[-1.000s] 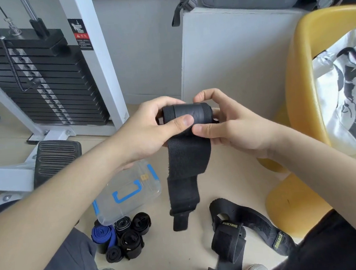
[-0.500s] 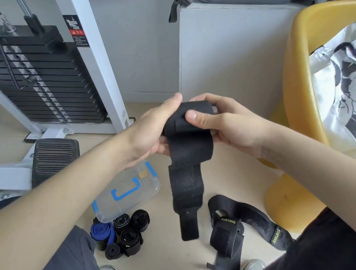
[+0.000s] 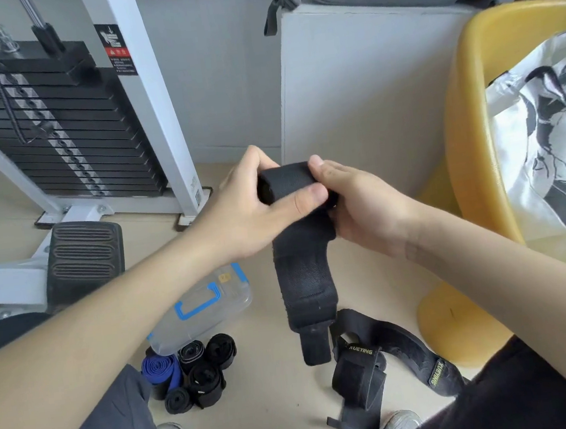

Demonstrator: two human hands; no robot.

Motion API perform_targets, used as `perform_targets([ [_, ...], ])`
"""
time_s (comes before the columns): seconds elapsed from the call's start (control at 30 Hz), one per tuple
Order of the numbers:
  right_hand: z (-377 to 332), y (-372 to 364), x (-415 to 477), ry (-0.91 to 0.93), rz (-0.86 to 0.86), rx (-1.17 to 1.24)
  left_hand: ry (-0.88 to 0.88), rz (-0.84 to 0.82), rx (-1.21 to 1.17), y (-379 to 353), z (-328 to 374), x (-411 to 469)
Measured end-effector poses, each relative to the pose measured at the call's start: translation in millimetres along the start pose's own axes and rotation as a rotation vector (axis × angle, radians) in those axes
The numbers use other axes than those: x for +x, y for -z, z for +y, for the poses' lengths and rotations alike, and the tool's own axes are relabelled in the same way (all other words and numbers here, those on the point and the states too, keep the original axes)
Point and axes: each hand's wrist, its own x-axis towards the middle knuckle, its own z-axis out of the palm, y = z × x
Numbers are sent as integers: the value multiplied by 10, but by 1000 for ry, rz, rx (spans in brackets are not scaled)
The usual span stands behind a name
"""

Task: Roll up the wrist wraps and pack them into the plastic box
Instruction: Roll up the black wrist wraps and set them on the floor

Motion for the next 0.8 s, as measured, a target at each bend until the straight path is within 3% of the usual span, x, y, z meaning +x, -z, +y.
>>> perform_targets([
  [0.07,-6,7,-8,24,57,-40,-3,-113,-76,38,-17,9],
  [0.17,-63,17,-24,99,115,-80,30,-299,-468,138,-41,60],
  [0.23,-85,15,-30,139,75,-130,-1,-338,-518,169,-57,71],
  [0.47,19,30,-11,117,59,-337,-203,-355,-127,131,44,-18],
  [0.6,34,66,-5,162,89,-500,-244,-280,77,121,72,-51],
  [0.8,-27,69,5,124,74,-552,-264,-276,230,152,26,-4],
])
